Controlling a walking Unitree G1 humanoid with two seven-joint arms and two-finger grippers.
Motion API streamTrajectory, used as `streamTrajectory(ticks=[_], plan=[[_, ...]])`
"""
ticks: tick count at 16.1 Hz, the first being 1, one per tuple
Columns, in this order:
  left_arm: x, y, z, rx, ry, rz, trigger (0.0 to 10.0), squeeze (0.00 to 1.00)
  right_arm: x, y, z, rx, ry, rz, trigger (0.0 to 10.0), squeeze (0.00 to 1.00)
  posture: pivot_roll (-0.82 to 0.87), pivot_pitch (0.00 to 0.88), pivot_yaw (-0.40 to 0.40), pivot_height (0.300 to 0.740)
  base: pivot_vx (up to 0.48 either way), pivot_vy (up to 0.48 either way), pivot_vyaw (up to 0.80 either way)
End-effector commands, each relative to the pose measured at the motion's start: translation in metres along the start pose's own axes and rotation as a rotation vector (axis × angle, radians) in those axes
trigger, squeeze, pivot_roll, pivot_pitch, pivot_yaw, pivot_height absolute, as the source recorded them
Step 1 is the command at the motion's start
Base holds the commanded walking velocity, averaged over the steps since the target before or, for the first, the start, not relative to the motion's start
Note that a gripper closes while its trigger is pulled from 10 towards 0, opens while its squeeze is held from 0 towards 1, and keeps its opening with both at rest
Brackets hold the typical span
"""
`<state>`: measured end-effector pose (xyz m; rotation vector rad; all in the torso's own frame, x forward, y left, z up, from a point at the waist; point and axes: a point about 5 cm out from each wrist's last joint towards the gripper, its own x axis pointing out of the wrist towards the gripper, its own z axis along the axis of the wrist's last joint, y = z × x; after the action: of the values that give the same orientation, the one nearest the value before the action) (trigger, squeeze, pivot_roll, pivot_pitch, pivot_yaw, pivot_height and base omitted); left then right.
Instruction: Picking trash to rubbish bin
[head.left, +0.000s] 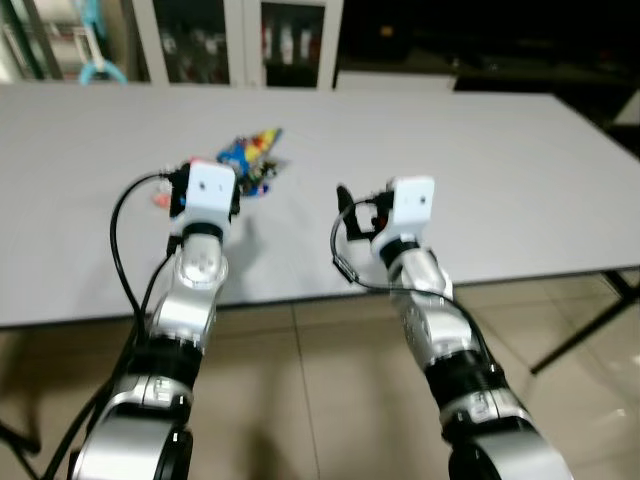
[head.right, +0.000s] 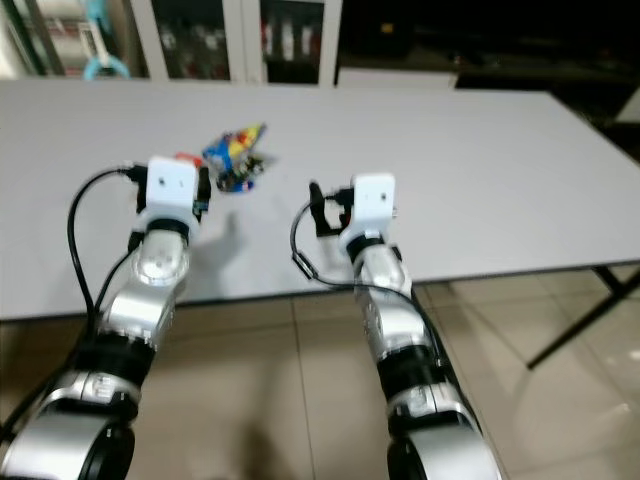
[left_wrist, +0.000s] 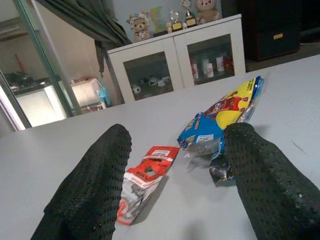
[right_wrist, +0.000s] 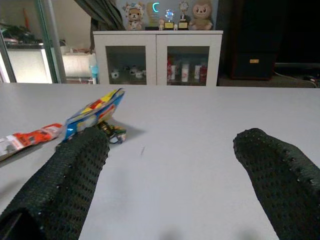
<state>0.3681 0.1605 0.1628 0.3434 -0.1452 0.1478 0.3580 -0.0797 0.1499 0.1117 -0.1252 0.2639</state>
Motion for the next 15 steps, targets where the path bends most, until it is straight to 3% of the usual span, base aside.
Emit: streamTrajectory(ticks=[1,15], plan=[[-0.0001,-0.0127,0.0070,-0.012,-0.017,-0.038,10.0,0.00,-0.0012,-0.0153,0.0023,-0.003,-0.001,-0.043,10.0,0.00,-0.03,0.030,-0.087,0.740,0.386,0.000,0.00],[-0.0005,-0.0128,0.0060,-0.009,-0.013,-0.038,10.0,0.00,-0.0014,-0.0138,0.0012,-0.003,0.004,-0.034,10.0,0.00,-0.03,0.032,-0.088,0.740,0.392,0.000,0.00]])
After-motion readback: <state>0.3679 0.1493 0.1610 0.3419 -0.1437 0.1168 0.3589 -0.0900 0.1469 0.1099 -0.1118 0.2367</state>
